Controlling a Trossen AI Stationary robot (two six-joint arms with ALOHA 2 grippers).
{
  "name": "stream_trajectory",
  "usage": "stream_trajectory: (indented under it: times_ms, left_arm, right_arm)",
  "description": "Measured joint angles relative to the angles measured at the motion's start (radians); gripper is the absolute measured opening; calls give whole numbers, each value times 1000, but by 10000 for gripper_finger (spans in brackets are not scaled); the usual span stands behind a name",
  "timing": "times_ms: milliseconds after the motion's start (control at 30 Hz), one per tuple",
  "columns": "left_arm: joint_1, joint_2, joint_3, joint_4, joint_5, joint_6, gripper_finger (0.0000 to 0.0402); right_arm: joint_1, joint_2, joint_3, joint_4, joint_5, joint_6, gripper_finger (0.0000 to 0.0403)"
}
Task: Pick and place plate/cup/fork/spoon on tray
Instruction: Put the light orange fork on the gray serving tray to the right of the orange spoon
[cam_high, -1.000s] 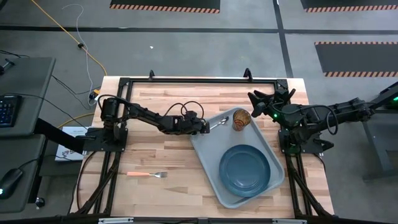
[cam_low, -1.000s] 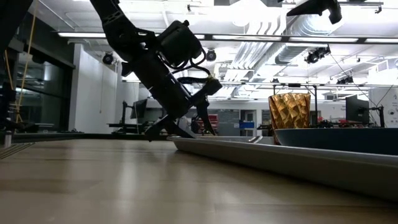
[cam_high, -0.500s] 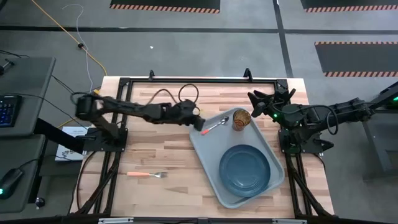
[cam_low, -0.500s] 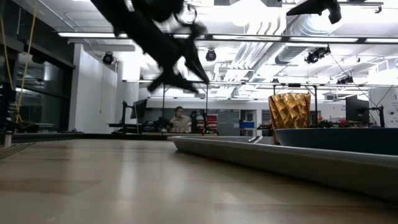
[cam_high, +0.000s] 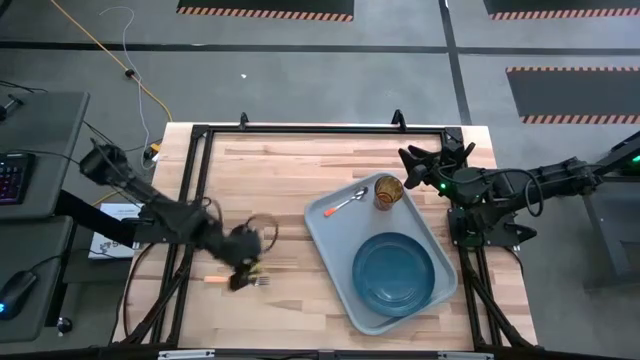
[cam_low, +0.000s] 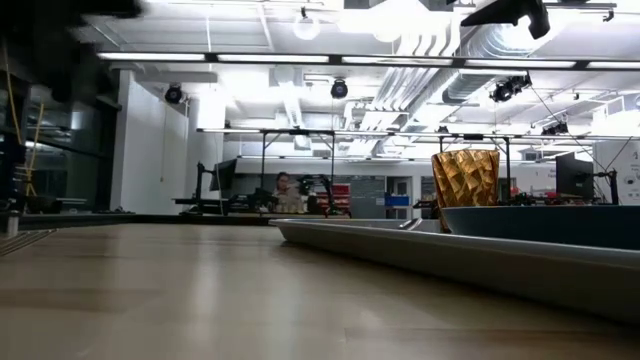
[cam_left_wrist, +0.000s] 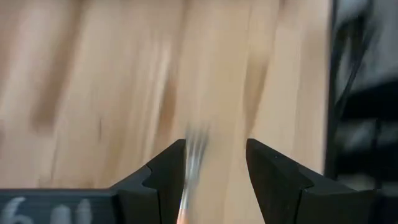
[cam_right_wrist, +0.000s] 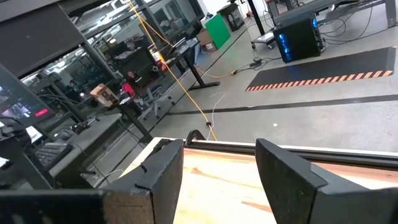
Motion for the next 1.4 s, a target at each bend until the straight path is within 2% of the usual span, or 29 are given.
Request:
stream_trajectory:
  times_ms: [67,133,333,467,600,800,1000,1133,1300,1333,1400]
  left_arm:
    - [-76,10,-2,-71,17,-20,159]
    - [-125,37,-1,-74,37,-33,159]
    - [-184,179,-1,-107,131,-59,188]
    - [-191,243,-1,-98,111,-60,228]
    - [-191,276,-1,-96,30,-53,261]
    - [-193,340,-1,-84,47,15,267]
    - [-214,407,6,-82,35,19,224]
    - [-238,424,6,-100,9,-2,154]
    - [-240,417,5,-114,3,-8,39]
    - [-238,411,4,-116,3,-7,25]
    - [-228,395,2,-119,2,-13,23]
  right_arm:
    - [0,-1,0,-2,1,1,193]
    - [0,0,0,-4,0,1,193]
    - [0,0,0,-11,1,9,193]
    - [0,0,0,-17,1,9,193]
    - [0,0,0,-21,1,9,193]
    - [0,0,0,-24,2,9,193]
    - [0,0,0,-25,1,9,193]
    - [0,0,0,-26,2,9,193]
    - [0,0,0,-26,2,9,193]
    - [0,0,0,-26,2,9,193]
    - [0,0,0,-26,2,9,193]
